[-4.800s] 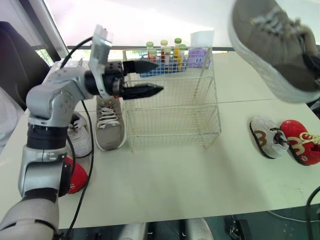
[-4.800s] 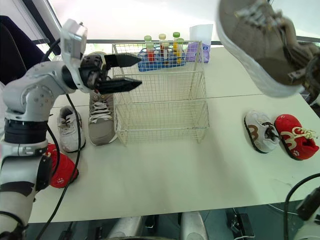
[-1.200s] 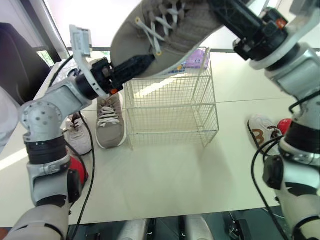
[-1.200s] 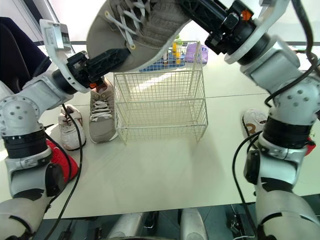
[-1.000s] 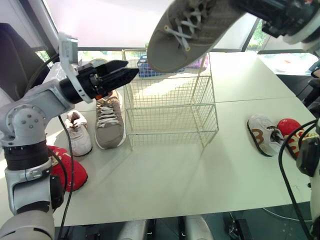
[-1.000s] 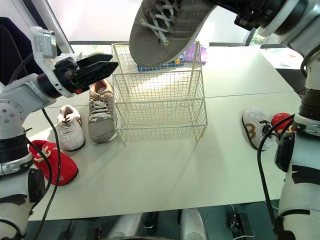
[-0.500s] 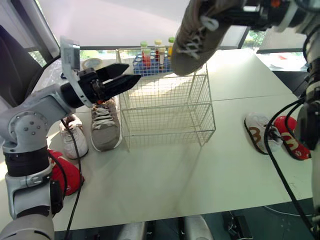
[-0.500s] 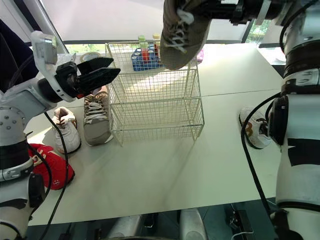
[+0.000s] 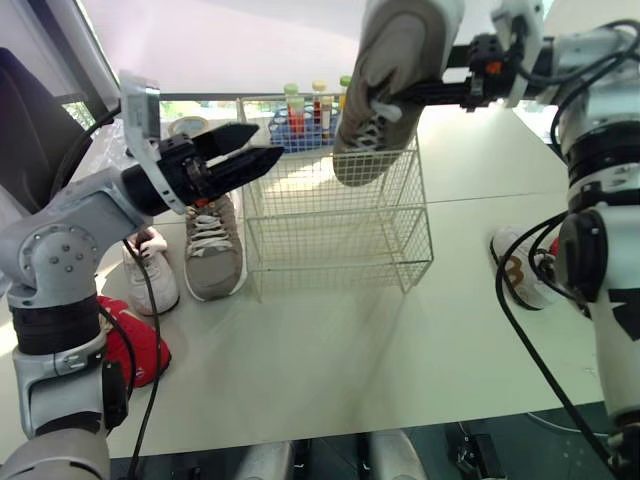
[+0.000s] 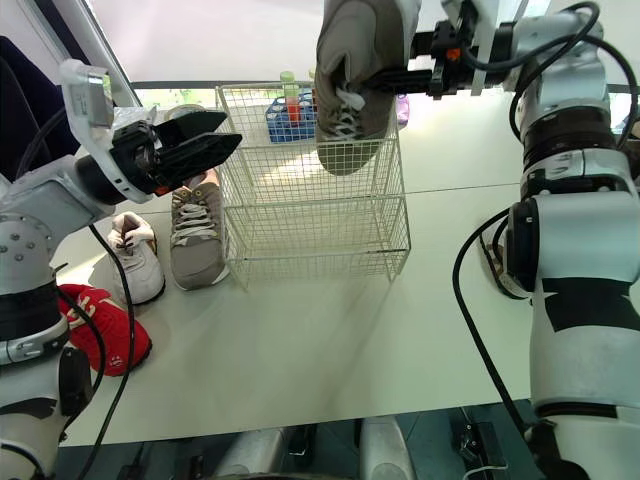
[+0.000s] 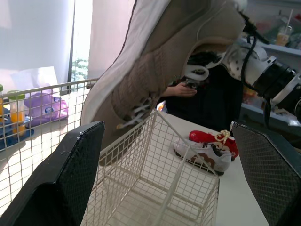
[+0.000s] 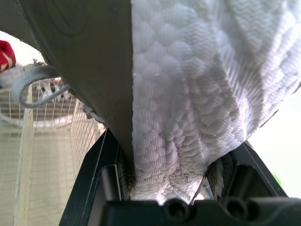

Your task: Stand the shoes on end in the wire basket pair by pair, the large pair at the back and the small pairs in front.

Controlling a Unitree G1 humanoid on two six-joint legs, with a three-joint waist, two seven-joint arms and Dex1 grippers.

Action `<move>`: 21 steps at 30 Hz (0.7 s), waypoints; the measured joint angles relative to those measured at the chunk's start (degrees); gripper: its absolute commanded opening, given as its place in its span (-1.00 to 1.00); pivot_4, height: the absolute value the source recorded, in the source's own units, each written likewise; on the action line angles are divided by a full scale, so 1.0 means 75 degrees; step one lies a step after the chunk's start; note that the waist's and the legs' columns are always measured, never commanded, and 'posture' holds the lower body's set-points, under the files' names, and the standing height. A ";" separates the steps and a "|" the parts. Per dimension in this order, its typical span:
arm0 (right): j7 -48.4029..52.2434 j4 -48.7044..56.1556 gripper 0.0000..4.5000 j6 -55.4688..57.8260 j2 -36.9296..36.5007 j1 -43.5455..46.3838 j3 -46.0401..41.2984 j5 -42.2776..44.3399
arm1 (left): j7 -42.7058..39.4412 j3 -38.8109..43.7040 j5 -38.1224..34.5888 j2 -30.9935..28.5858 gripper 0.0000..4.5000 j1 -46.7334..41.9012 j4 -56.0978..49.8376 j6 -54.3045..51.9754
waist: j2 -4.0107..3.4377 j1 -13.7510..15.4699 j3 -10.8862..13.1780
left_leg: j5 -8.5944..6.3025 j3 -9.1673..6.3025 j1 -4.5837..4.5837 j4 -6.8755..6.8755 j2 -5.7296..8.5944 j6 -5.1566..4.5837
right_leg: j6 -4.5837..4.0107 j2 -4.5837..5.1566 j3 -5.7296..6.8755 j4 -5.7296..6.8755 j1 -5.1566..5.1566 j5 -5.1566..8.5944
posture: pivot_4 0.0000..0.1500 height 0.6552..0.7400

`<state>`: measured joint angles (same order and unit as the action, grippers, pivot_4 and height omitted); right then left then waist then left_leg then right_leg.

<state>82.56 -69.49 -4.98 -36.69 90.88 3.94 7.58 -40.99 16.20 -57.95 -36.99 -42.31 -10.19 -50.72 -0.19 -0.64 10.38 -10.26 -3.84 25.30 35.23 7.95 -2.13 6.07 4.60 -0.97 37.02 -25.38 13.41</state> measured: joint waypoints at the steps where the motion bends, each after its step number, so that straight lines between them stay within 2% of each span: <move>1: -0.0080 -0.0065 -0.23 -0.0049 0.0047 -0.0057 -0.0013 -0.0041 | 0.0004 -0.0003 0.0000 0.0002 0.96 -0.0001 -0.0013 0.0003 | 0.0000 -0.0001 0.0000 | 0.0000 0.0000 0.0000 0.0000 0.0001 0.0000 | 0.0000 0.0000 0.0000 0.0000 0.0000 0.0000 | 1.00 1.00; 14: -0.0462 -0.0224 -0.23 -0.0173 0.0288 -0.0552 -0.0331 -0.0298 | 0.0096 -0.0281 0.0004 0.0064 0.96 -0.0076 -0.0150 0.0002 | 0.0000 -0.0013 0.0000 | 0.0003 -0.0002 -0.0004 0.0004 0.0001 0.0004 | 0.0000 -0.0002 0.0000 0.0004 0.0004 0.0000 | 1.00 1.00; 16: -0.0469 -0.0222 0.21 -0.0173 0.0291 -0.0557 -0.0344 -0.0313 | 0.0100 -0.0316 0.0020 0.0067 1.00 -0.0102 -0.0150 0.0003 | 0.0000 -0.0013 0.0000 | 0.0003 -0.0002 -0.0005 0.0004 0.0001 0.0004 | 0.0000 -0.0002 0.0000 0.0005 0.0005 0.0000 | 1.00 1.00; 17: -0.0476 -0.0217 0.34 -0.0173 0.0291 -0.0559 -0.0345 -0.0334 | 0.0103 -0.0338 0.0040 0.0074 1.00 -0.0112 -0.0150 0.0004 | 0.0000 -0.0013 0.0000 | 0.0003 -0.0002 -0.0005 0.0004 0.0001 0.0004 | 0.0000 -0.0002 0.0000 0.0005 0.0004 0.0000 | 1.00 1.00; 19: -0.0476 -0.0208 0.86 -0.0168 0.0290 -0.0629 -0.0342 -0.0395 | 0.0112 -0.0381 0.0076 0.0113 1.00 -0.0154 -0.0150 0.0010 | 0.0002 -0.0018 -0.0001 | 0.0003 -0.0002 -0.0006 0.0005 0.0000 0.0004 | 0.0000 -0.0002 0.0000 0.0005 0.0006 0.0000 | 1.00 1.00; 20: -0.0488 -0.0206 0.97 -0.0167 0.0293 -0.0701 -0.0336 -0.0413 | 0.0112 -0.0420 0.0091 0.0137 1.00 -0.0182 -0.0150 0.0020 | 0.0002 -0.0020 -0.0001 | 0.0003 -0.0002 -0.0006 0.0006 0.0001 0.0004 | 0.0000 -0.0002 0.0000 0.0005 0.0007 0.0000 | 1.00 1.00; 21: -0.0515 -0.0206 0.97 -0.0168 0.0305 -0.0780 -0.0326 -0.0461 | 0.0109 -0.0462 0.0104 0.0145 1.00 -0.0193 -0.0150 0.0026 | 0.0002 -0.0027 -0.0001 | 0.0003 -0.0002 -0.0006 0.0006 0.0001 0.0004 | 0.0000 -0.0002 0.0000 0.0007 0.0006 0.0000 | 1.00 1.00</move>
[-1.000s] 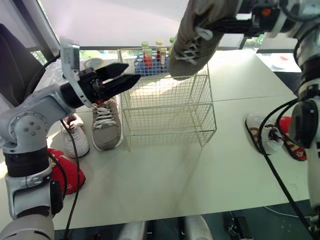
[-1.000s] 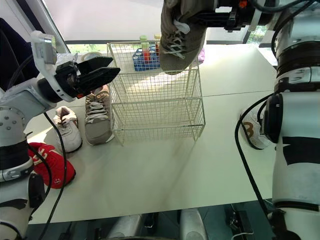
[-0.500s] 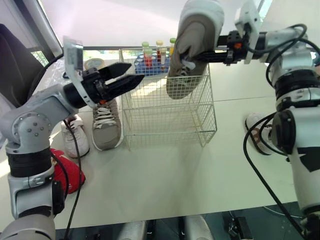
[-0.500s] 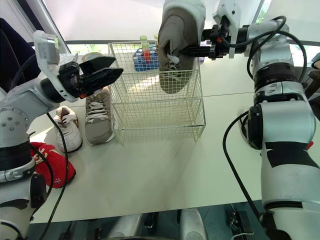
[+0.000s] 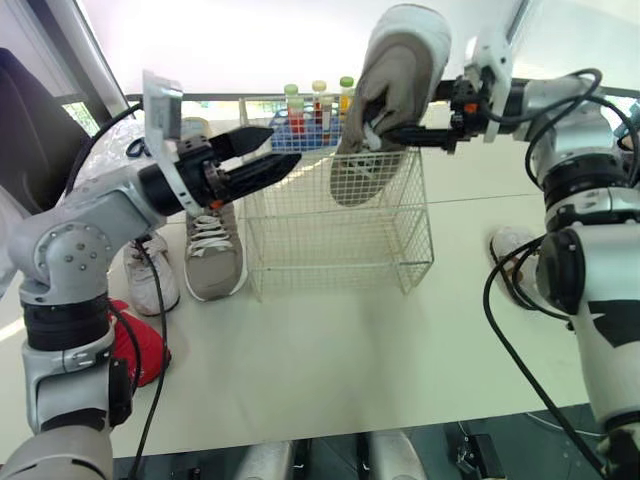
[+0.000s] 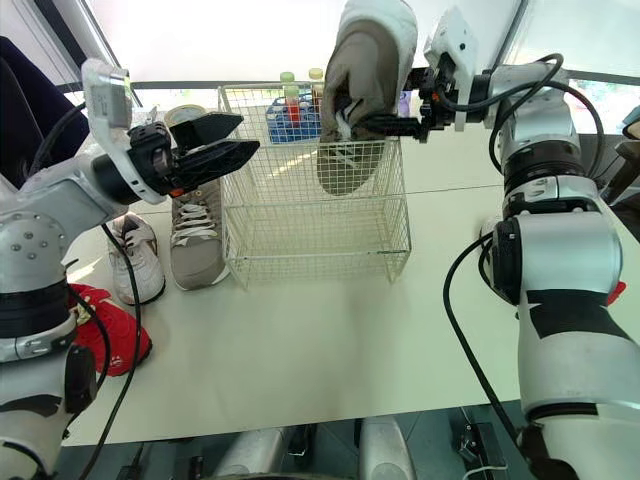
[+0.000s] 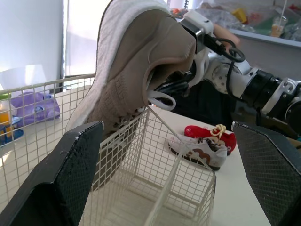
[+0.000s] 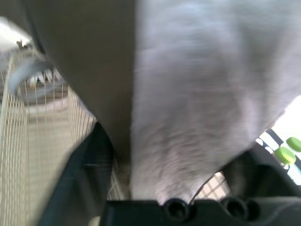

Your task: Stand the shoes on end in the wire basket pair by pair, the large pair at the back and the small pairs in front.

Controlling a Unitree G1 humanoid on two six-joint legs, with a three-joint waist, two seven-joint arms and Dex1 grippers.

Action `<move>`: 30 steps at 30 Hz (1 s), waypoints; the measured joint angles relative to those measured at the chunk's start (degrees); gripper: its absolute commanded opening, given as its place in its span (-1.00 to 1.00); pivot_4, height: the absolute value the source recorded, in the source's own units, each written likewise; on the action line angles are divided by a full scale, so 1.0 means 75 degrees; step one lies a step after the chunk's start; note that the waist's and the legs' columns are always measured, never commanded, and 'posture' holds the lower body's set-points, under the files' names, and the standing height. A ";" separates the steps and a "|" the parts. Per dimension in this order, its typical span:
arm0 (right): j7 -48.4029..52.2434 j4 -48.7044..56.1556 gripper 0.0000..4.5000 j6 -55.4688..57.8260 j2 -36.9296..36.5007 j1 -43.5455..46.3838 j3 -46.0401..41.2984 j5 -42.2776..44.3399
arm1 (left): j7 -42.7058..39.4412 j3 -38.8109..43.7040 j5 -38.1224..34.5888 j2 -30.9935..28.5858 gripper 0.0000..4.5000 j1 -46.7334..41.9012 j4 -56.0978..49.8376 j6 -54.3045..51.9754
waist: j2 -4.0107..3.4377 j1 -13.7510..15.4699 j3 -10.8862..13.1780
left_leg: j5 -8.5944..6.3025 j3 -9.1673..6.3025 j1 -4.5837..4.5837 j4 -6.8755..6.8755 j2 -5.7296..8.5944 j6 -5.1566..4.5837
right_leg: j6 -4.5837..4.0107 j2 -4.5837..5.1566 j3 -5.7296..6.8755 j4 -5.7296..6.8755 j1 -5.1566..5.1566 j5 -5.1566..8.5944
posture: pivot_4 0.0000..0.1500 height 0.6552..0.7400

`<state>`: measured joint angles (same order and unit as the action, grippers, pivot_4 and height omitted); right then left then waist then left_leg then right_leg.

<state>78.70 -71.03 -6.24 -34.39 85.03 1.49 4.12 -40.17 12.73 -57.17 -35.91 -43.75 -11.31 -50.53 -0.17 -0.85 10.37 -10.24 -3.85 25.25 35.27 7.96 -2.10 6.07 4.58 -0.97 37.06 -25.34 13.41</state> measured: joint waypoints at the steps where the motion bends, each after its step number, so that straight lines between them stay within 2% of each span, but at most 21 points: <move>1: -0.0049 0.0000 0.97 -0.0022 0.0011 -0.0080 0.0001 -0.0061 | -0.0002 -0.0024 0.0026 0.0012 1.00 -0.0001 0.0001 0.0001 | 0.0000 -0.0009 0.0000 | 0.0000 0.0000 0.0000 0.0000 0.0000 0.0000 | 0.0000 0.0000 0.0000 0.0002 -0.0001 0.0000 | 1.00 1.00; 12: -0.0621 0.1055 0.97 -0.0637 -0.0467 -0.0232 0.0017 -0.0426 | -0.0044 -0.0085 0.0056 0.0063 1.00 -0.0184 0.0008 0.0000 | -0.0001 -0.0009 0.0000 | 0.0002 0.0000 0.0000 -0.0002 -0.0001 0.0003 | 0.0000 -0.0002 -0.0001 0.0003 -0.0004 0.0000 | 1.00 1.00; 17: -0.0875 0.2187 0.97 -0.0528 -0.0988 -0.0627 0.0063 -0.0600 | -0.0042 -0.0077 0.0081 -0.0043 1.00 -0.0183 0.0007 -0.0009 | -0.0001 -0.0005 0.0000 | 0.0002 0.0000 0.0001 -0.0002 -0.0001 0.0003 | 0.0000 -0.0001 -0.0001 0.0004 -0.0005 0.0000 | 1.00 1.00; 21: -0.0921 0.3250 0.97 -0.0091 -0.1453 -0.1245 0.0007 -0.0558 | -0.0153 -0.0056 0.0440 -0.0488 1.00 -0.0082 0.0046 0.0110 | -0.0001 0.0003 0.0000 | 0.0002 0.0000 0.0000 -0.0002 -0.0001 0.0003 | -0.0001 -0.0001 -0.0001 0.0004 -0.0005 0.0000 | 1.00 1.00; 24: -0.0862 0.4506 0.97 0.0746 -0.1677 -0.1824 -0.0274 -0.0084 | -0.0138 -0.0019 0.0813 -0.0830 1.00 -0.0045 0.0250 0.0265 | -0.0002 -0.0005 0.0000 | 0.0002 0.0000 0.0001 -0.0003 -0.0003 0.0002 | -0.0001 -0.0001 -0.0004 0.0008 -0.0010 0.0001 | 1.00 1.00; 25: -0.0783 0.5500 0.97 0.1453 -0.1762 -0.2171 -0.0540 0.0460 | -0.0045 0.0007 0.1141 -0.1133 1.00 -0.0045 0.0418 0.0364 | -0.0002 -0.0008 0.0001 | 0.0001 -0.0001 0.0002 -0.0007 -0.0004 0.0001 | -0.0002 -0.0001 -0.0006 0.0010 -0.0014 0.0001 | 1.00 1.00; 26: -0.0746 0.5779 0.97 0.1638 -0.1787 -0.2228 -0.0612 0.0620 | 0.0010 0.0060 0.1254 -0.1226 1.00 -0.0046 0.0514 0.0388 | -0.0004 -0.0011 0.0000 | 0.0000 0.0000 0.0001 -0.0007 -0.0004 0.0001 | -0.0002 -0.0001 -0.0007 0.0012 -0.0014 0.0001 | 1.00 1.00; 30: -0.0804 0.8663 0.97 0.3658 -0.1870 -0.3030 -0.1097 0.2192 | 0.0586 0.0233 0.2047 -0.1496 1.00 -0.0295 0.1242 0.0658 | -0.0003 0.0026 -0.0003 | -0.0021 -0.0009 -0.0001 -0.0004 -0.0007 -0.0035 | -0.0003 -0.0003 0.0001 0.0012 -0.0007 0.0002 | 1.00 1.00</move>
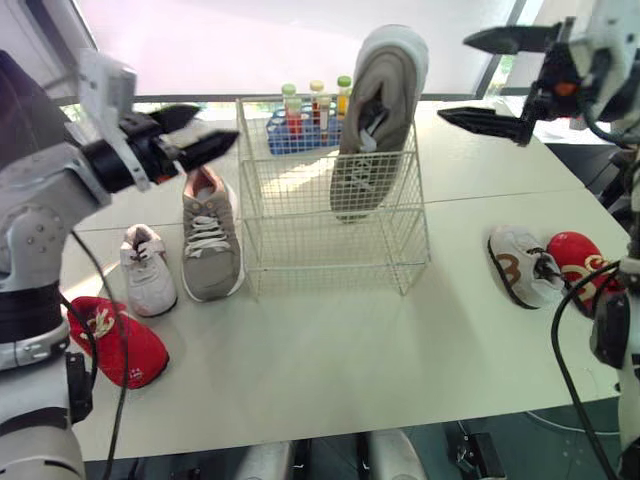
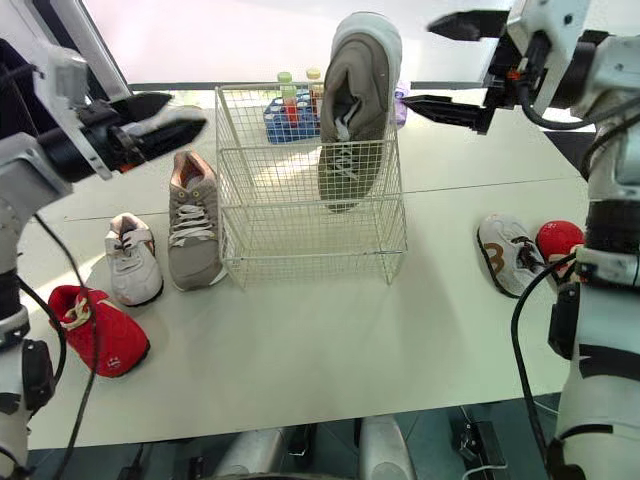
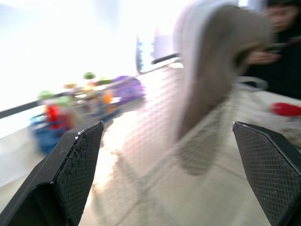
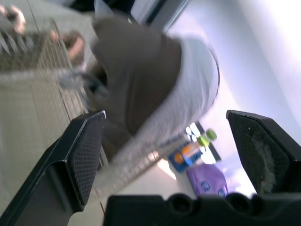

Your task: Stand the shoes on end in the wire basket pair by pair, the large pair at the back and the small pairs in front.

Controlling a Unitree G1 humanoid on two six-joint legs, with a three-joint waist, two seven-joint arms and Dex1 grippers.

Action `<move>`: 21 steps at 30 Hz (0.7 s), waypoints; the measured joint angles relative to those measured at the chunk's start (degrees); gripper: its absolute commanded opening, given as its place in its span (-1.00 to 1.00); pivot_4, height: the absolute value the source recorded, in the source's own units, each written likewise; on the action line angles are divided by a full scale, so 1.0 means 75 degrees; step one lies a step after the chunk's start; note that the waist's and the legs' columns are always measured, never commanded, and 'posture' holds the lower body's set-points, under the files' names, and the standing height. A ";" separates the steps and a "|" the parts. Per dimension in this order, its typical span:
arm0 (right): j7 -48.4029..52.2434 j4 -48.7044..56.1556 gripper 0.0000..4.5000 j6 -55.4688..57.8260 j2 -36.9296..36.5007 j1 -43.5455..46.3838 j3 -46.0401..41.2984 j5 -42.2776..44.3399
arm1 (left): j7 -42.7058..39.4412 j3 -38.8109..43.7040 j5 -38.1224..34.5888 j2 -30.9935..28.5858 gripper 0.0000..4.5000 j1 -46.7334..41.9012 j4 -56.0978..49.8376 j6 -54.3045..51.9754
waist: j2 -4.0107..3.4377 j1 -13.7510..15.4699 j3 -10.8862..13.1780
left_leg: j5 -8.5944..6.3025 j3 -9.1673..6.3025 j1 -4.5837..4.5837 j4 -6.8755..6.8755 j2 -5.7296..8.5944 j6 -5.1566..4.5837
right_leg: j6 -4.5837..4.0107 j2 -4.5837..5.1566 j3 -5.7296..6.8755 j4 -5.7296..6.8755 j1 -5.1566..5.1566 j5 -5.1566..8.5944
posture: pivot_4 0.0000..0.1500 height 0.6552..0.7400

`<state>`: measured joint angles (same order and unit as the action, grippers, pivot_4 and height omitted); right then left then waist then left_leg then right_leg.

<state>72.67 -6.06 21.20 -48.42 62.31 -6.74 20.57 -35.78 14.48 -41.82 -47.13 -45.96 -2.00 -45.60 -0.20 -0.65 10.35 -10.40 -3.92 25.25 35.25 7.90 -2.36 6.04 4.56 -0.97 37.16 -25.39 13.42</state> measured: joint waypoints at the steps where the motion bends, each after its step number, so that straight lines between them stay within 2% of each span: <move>1: -0.0189 0.0776 0.97 0.0503 0.0125 -0.0221 -0.0096 0.0456 | 0.0154 -0.0010 0.0234 -0.0081 1.00 -0.0122 0.0303 0.0009 | 0.0001 0.0005 -0.0001 | -0.0001 -0.0001 0.0000 0.0003 0.0000 -0.0002 | 0.0000 0.0001 0.0000 0.0004 0.0003 0.0000 | 1.00 1.00; 5: -0.0702 0.2687 0.97 0.1468 0.0574 -0.0836 0.0055 0.1440 | 0.0718 -0.0127 0.1344 -0.0486 1.00 -0.0545 0.1906 0.0166 | 0.0002 -0.0002 -0.0002 | -0.0001 0.0000 -0.0005 0.0012 0.0001 -0.0004 | -0.0004 0.0001 -0.0001 0.0007 0.0006 -0.0004 | 1.00 1.00; 10: -0.1073 0.3272 0.97 0.1725 0.0667 -0.1153 0.0464 0.1592 | 0.0672 -0.0628 0.2285 -0.0350 1.00 -0.0961 0.3773 0.0546 | 0.0017 0.0085 -0.0007 | -0.0002 0.0001 -0.0002 0.0027 0.0005 -0.0008 | -0.0002 0.0005 0.0006 0.0004 0.0012 -0.0006 | 1.00 1.00; 15: -0.1279 0.3506 0.97 0.1776 0.0757 -0.1304 0.0655 0.1655 | 0.0008 -0.1232 0.2999 0.0438 1.00 -0.1829 0.5744 0.1272 | 0.0031 0.0204 -0.0012 | -0.0008 0.0000 0.0007 0.0052 0.0005 -0.0017 | -0.0002 0.0007 0.0014 0.0004 0.0019 -0.0007 | 1.00 1.00; 21: -0.1625 0.3827 0.97 0.1958 0.0762 -0.1432 0.0800 0.1769 | -0.0041 -0.1407 0.3663 0.1165 1.00 -0.2569 0.7915 0.2054 | 0.0037 0.0132 -0.0011 | -0.0014 0.0001 0.0018 0.0062 0.0004 -0.0027 | 0.0002 0.0006 0.0011 0.0005 0.0008 -0.0009 | 1.00 1.00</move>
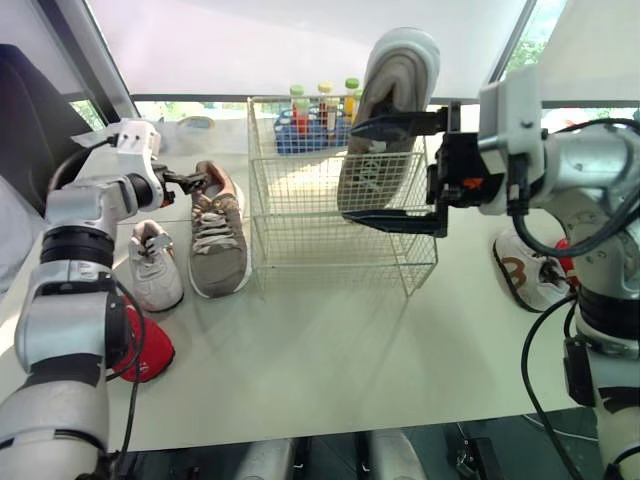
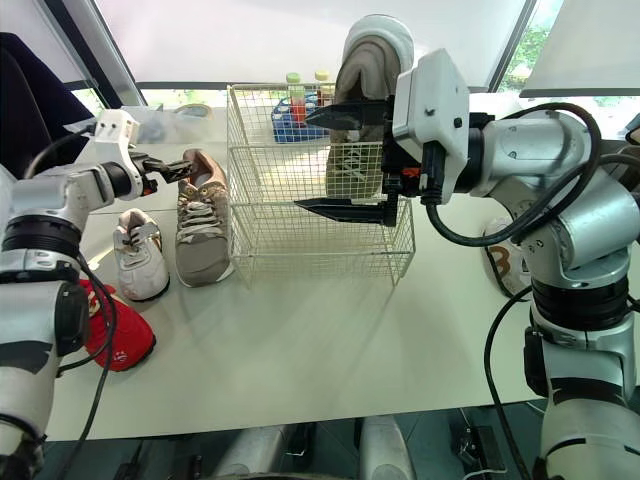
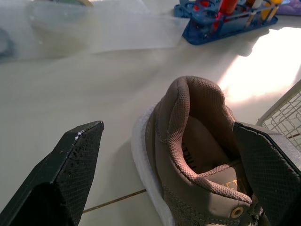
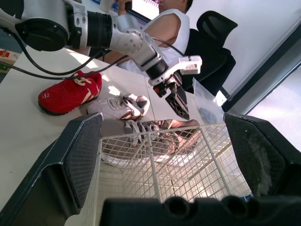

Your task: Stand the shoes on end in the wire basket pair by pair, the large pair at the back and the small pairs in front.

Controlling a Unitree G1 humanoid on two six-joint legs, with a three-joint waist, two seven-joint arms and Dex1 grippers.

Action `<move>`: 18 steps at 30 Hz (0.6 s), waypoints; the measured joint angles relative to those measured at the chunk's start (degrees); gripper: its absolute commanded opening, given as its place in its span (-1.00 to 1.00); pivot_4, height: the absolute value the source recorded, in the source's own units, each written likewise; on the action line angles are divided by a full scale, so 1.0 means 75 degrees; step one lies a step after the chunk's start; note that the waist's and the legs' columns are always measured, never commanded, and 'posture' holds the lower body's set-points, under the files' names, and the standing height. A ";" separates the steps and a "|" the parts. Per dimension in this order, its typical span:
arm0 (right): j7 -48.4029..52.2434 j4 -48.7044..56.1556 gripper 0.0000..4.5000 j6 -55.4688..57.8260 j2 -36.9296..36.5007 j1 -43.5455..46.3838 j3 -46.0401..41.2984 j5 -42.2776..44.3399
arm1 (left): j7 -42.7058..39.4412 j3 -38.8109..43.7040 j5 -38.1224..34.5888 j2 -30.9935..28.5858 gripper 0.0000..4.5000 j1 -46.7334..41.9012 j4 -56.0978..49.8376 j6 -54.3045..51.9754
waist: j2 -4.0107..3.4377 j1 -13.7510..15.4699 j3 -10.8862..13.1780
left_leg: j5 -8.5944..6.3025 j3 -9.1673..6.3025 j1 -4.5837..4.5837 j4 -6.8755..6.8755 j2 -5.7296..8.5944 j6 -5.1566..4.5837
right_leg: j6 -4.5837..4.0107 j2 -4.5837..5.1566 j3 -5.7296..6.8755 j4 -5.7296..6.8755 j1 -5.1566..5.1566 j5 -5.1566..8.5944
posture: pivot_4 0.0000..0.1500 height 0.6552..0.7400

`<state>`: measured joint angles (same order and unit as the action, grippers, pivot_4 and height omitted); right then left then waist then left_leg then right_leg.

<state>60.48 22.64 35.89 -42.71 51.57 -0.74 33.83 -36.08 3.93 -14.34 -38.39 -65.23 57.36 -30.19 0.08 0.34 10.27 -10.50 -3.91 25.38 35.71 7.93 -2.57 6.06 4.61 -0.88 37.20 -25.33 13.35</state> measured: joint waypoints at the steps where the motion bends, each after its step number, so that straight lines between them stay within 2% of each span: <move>1: -0.0059 0.0038 0.97 0.0038 -0.0001 -0.0022 -0.0004 0.0030 | 0.0027 0.0000 0.0076 0.0080 1.00 -0.0081 0.0276 0.0123 | 0.0000 -0.0001 0.0000 | 0.0000 0.0000 0.0000 -0.0001 0.0000 0.0000 | 0.0000 0.0000 0.0000 0.0001 0.0000 0.0000 | 1.00 1.00; 9: -0.0392 0.0268 0.97 0.0190 -0.0020 -0.0126 -0.0008 0.0169 | 0.0959 0.0211 0.0522 0.0583 1.00 -0.0455 0.1791 0.1114 | 0.0005 0.0001 -0.0002 | -0.0004 0.0000 -0.0001 0.0009 0.0000 -0.0004 | 0.0003 0.0001 0.0000 0.0001 0.0006 -0.0002 | 1.00 1.00; 13: -0.0451 0.0263 1.00 0.0191 -0.0047 -0.0136 -0.0007 0.0166 | 0.1327 0.0522 0.0515 0.0871 0.22 -0.0508 0.2084 0.1269 | 0.0006 0.0016 -0.0004 | -0.0005 0.0000 -0.0001 0.0019 0.0000 -0.0007 | 0.0006 0.0001 0.0001 0.0002 0.0013 -0.0004 | 1.00 1.00; 18: -0.0465 0.0257 1.00 0.0189 -0.0117 -0.0136 -0.0007 0.0161 | 0.1705 0.0884 0.0505 0.0966 -0.95 -0.0540 0.2224 0.1249 | 0.0005 -0.0007 -0.0007 | -0.0007 0.0000 -0.0003 0.0029 0.0000 -0.0009 | 0.0012 0.0000 0.0002 0.0009 0.0016 -0.0006 | 1.00 1.00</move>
<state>56.99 24.57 37.30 -43.59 50.55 -0.79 35.04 -23.29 10.56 -10.56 -31.14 -69.28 74.04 -20.83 0.12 0.29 10.22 -10.55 -3.91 25.36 35.93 7.93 -2.64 6.15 4.61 -0.87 37.26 -25.21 13.30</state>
